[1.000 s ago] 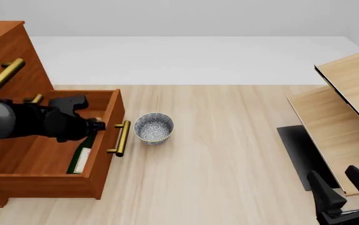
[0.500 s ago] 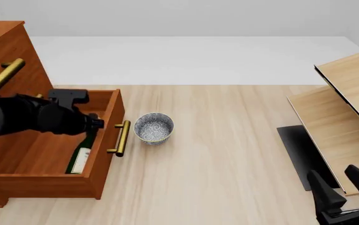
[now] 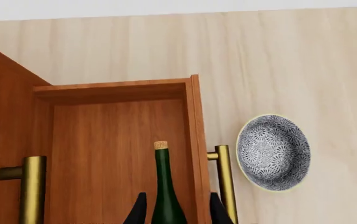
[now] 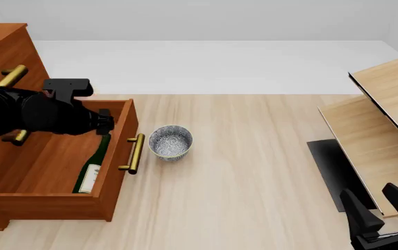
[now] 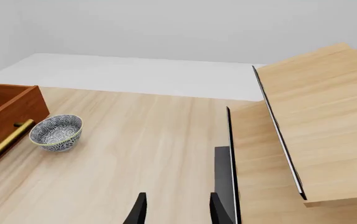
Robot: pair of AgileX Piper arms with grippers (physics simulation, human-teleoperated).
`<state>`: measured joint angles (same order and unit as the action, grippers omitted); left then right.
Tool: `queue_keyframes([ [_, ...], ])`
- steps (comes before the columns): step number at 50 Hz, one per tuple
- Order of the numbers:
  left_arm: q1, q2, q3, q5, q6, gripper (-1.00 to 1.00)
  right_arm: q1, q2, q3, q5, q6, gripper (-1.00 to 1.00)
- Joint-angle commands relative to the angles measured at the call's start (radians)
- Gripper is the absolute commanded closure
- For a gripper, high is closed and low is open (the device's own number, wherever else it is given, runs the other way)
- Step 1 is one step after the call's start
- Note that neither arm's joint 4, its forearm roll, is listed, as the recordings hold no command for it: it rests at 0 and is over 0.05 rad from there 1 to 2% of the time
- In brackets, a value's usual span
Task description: Put the wine bottle in the bottom drawer of the cabinet.
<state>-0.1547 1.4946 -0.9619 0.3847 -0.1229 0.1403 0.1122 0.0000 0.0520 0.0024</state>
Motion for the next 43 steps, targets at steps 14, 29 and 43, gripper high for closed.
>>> queue_keyframes([
  [14,-0.017,-0.293,-0.069,0.202,0.098,-1.00,0.008,0.003,0.000,-0.008,-0.006,-1.00],
  [29,-0.053,-0.515,-0.089,0.325,0.113,-1.00,0.007,-0.011,0.000,0.000,-0.008,-1.00],
  [43,-0.020,-0.706,-0.051,0.351,0.156,-1.00,-0.056,-0.107,0.000,0.038,-0.008,-1.00],
])
